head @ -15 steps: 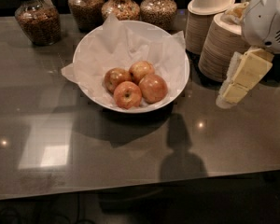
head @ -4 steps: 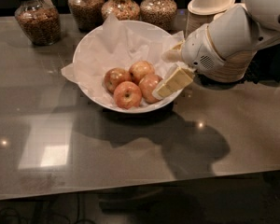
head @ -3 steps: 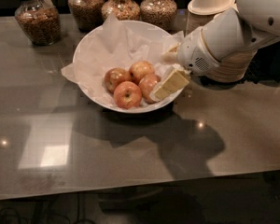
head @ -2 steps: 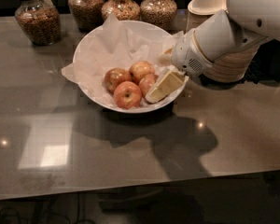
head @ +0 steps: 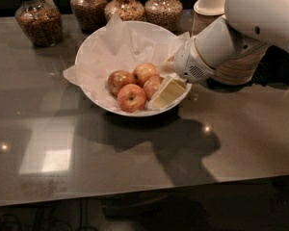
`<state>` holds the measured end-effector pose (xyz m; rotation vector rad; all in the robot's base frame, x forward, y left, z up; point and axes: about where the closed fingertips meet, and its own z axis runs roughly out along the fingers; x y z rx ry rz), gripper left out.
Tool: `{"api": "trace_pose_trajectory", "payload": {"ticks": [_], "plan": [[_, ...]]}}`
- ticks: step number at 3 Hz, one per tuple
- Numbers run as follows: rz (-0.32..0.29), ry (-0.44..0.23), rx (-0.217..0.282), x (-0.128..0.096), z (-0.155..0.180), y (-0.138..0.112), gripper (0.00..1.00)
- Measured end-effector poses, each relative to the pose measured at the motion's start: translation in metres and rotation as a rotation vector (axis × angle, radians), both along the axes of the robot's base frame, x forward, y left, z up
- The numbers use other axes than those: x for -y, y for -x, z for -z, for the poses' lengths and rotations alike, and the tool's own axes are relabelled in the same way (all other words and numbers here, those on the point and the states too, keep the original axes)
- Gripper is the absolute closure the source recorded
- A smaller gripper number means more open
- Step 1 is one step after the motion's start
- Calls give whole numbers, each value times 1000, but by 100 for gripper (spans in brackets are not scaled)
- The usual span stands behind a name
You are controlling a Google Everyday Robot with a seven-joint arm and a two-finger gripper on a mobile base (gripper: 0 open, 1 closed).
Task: Pick apple from white bowl
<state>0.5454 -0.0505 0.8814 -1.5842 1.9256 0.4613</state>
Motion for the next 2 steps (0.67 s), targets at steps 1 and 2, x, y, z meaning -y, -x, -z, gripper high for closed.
{"api": "trace_pose_trajectory", "payload": {"ticks": [1,2], "plan": [[6,9,-18,0,9,1,26],[7,16,-30,-1,15,0,25]]}}
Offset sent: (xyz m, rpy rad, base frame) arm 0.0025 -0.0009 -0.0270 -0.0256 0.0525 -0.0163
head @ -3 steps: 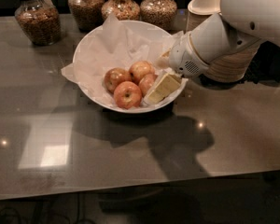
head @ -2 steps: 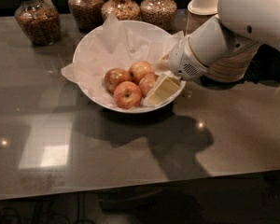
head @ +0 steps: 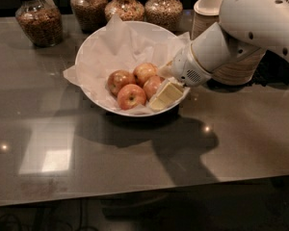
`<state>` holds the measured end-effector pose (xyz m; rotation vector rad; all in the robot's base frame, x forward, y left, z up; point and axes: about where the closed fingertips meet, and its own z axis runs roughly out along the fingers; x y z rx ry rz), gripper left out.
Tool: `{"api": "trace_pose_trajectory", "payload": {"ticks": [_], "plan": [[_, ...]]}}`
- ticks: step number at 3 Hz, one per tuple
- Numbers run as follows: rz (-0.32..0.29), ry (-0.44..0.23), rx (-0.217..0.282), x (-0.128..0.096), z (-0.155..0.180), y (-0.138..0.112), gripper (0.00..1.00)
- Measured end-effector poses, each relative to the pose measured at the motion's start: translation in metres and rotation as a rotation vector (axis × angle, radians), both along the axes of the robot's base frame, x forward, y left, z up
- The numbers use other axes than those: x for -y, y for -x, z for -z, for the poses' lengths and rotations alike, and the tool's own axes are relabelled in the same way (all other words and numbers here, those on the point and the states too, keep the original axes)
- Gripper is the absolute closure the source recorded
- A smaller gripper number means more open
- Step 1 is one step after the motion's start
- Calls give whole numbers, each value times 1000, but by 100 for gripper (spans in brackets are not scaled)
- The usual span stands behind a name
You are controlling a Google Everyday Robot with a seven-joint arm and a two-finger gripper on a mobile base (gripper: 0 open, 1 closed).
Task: Pick apple from white bowl
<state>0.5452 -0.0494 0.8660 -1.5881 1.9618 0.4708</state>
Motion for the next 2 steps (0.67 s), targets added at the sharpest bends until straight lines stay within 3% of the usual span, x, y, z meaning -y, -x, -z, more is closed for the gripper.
{"api": "trace_pose_trajectory", "payload": {"ticks": [1,2], "plan": [[-1,6,-9,0,4,-1,22],[-1,6,-9,0,4,-1,41]]}}
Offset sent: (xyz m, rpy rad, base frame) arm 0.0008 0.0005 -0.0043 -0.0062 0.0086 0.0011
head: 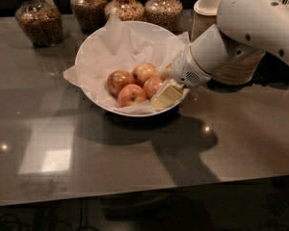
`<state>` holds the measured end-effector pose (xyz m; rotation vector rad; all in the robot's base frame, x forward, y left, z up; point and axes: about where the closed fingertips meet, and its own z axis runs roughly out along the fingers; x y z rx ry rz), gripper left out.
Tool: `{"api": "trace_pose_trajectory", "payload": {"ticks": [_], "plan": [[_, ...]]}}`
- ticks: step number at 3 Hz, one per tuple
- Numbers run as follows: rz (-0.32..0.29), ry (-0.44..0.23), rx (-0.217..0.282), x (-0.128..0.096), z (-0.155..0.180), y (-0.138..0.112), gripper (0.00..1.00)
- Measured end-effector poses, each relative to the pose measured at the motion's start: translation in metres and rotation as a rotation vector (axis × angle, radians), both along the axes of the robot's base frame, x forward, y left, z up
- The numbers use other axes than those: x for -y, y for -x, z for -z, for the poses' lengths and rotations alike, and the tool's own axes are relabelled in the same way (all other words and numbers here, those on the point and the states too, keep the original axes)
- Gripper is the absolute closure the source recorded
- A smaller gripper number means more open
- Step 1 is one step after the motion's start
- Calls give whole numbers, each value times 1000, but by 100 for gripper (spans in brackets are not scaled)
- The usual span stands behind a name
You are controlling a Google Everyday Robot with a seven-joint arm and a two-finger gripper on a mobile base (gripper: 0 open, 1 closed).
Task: Pick apple from white bowl
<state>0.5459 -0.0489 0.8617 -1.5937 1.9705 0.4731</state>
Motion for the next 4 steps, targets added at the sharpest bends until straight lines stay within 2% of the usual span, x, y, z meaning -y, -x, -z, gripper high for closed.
{"api": "trace_pose_trajectory", "payload": {"ticks": [2,3,4], "plan": [[0,0,0,0,0,0,87],[0,0,0,0,0,0,100],[-4,2,1,-1,-1,1,100]]}}
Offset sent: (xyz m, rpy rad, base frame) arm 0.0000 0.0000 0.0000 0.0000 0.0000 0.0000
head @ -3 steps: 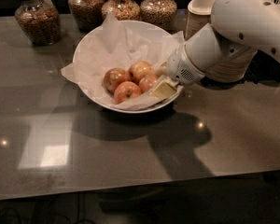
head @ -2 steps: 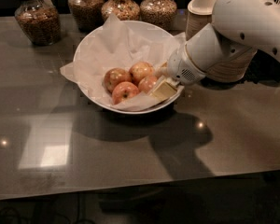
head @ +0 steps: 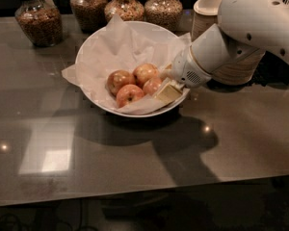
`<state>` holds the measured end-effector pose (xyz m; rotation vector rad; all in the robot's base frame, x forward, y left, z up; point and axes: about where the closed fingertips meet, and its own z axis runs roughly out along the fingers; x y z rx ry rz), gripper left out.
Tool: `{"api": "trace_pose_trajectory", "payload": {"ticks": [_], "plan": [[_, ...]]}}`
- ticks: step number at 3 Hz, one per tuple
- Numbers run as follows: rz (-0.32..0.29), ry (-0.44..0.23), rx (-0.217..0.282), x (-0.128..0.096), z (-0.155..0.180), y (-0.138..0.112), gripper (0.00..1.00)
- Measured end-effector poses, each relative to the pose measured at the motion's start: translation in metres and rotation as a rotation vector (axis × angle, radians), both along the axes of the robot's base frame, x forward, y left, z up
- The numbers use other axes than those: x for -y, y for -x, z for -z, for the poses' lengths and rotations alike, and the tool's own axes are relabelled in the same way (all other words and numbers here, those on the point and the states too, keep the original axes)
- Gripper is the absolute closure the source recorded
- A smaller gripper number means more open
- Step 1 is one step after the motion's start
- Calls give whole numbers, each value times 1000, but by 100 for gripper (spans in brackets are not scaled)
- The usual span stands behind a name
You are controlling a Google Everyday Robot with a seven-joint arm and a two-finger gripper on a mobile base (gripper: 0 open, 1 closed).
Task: Pick apple from white bowl
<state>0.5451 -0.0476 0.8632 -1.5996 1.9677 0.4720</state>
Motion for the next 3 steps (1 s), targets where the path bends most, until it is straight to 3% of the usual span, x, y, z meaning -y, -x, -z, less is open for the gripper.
{"api": "trace_pose_trajectory", "payload": {"ticks": [1,3], "plan": [[-40,-79,-11,-7,-16,4,100],[-123,-311,0,-9,-91,13,100]]}}
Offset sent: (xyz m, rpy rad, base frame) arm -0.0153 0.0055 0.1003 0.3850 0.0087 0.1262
